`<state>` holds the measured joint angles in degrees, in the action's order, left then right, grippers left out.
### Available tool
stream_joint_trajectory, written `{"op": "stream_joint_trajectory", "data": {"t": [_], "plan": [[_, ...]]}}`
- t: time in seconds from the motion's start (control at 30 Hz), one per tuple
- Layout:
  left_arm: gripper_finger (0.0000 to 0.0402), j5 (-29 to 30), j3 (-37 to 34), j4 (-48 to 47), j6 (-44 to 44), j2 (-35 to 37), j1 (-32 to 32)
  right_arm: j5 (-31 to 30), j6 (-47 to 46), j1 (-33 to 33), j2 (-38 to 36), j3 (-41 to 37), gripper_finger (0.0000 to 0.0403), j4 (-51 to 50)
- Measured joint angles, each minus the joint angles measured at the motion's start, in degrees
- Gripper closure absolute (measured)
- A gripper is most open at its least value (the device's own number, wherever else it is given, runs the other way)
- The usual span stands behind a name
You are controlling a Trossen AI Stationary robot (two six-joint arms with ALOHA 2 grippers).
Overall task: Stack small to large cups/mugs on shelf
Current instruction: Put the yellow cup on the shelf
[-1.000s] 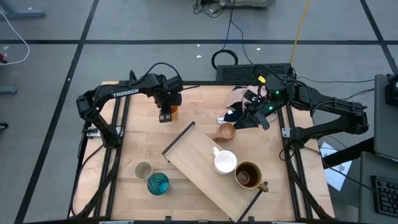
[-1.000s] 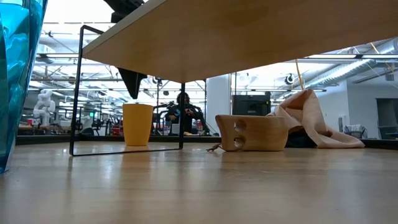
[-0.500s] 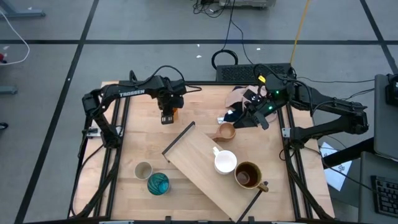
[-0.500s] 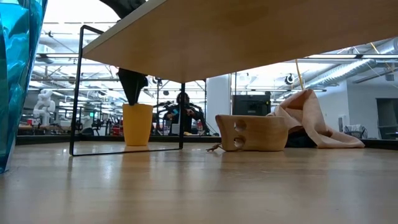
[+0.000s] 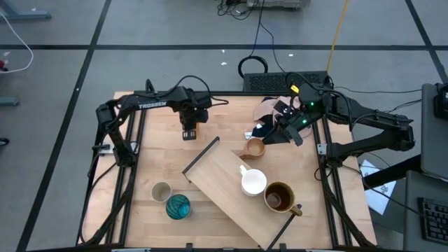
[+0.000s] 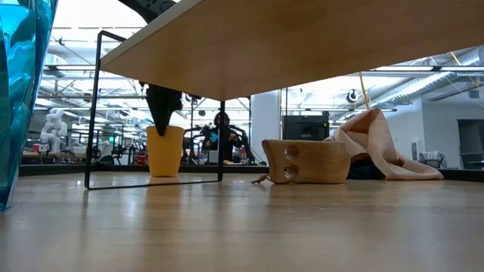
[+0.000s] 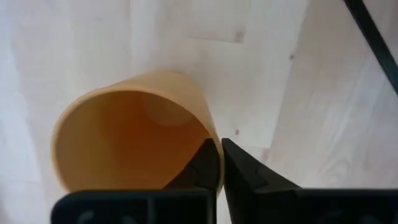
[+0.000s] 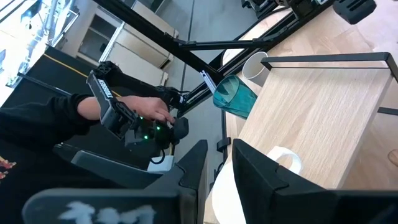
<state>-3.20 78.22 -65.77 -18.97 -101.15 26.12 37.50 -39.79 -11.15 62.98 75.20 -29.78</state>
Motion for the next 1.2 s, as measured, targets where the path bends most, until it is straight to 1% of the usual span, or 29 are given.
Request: {"op": "stream_joint_trajectory", "data": {"t": [0.13,0.3,0.53,0.87,1.0,1.2], "plan": [[0.0396,1.07,0.00,-0.48,-0.15,0.20,0.01,0.00,0.07,0.00,0.00,0.00,0.0337,0.00],[0.0398,0.04,0.03,-3.12,0.66,3.00,-0.01,0.00,0.36,-0.01,0.00,0.00,0.0337,0.00],[0.0399,0.16,3.23,-11.69,1.46,8.25,-0.10,0.00,1.68,-0.01,0.00,0.00,0.0337,0.04],[0.0400,0.15,12.47,-23.91,2.72,10.15,0.01,0.00,2.20,0.00,0.00,0.00,0.0337,1.87],[0.0401,-0.71,15.93,-24.07,3.85,10.81,-0.26,0.00,2.75,0.00,0.00,0.00,0.0337,1.88],[0.0401,-1.97,22.96,-24.17,5.60,11.09,-1.50,-0.02,2.97,-0.01,0.00,0.00,0.0337,1.93]]}}
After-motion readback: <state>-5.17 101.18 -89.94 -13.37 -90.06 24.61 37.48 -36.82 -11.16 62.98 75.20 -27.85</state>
